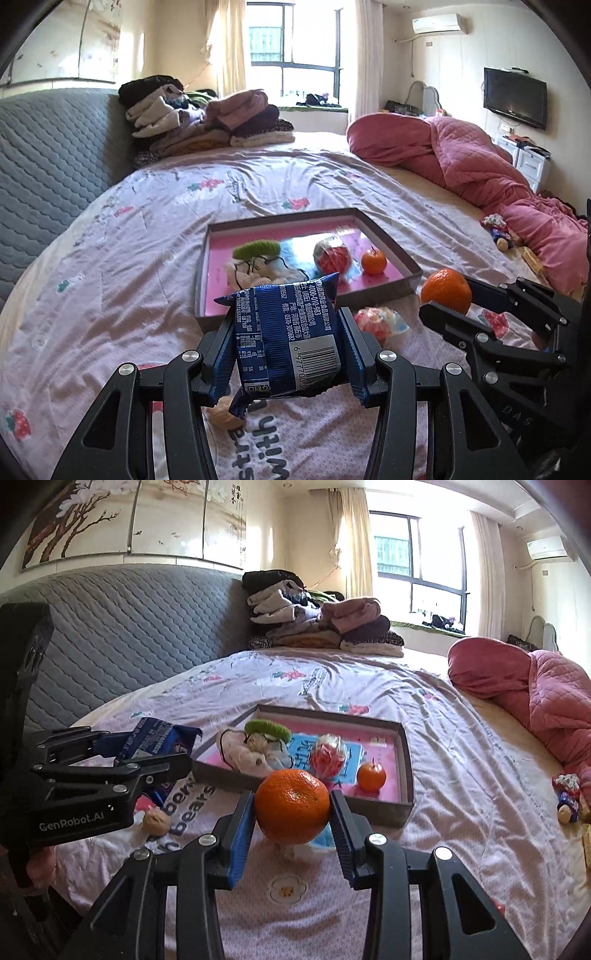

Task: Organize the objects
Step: 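Lift the blue packet with the left tool while the right tool lifts the orange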

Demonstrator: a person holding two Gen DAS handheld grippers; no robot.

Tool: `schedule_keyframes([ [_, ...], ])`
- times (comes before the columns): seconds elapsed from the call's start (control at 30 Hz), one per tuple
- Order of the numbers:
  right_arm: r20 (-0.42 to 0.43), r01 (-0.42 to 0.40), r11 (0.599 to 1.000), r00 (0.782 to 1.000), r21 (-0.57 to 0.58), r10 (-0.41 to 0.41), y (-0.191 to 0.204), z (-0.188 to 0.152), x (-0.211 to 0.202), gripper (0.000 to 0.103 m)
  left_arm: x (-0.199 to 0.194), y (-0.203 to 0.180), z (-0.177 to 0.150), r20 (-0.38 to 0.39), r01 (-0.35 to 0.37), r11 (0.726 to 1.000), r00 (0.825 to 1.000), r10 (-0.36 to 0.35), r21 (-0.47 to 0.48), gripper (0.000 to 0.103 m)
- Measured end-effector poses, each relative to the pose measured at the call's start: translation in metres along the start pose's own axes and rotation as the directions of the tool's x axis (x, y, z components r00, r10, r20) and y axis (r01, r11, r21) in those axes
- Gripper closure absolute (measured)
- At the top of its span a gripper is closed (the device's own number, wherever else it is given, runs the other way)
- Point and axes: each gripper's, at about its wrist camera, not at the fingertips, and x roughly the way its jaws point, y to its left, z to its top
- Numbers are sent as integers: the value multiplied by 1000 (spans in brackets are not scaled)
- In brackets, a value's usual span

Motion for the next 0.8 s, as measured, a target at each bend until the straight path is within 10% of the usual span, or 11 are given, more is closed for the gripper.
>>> schedule_keyframes([
  [0.8,100,13,999,995,-48,-8,2,50,-6,63,-16,10,41,67,6,1000,998,-5,-22,51],
])
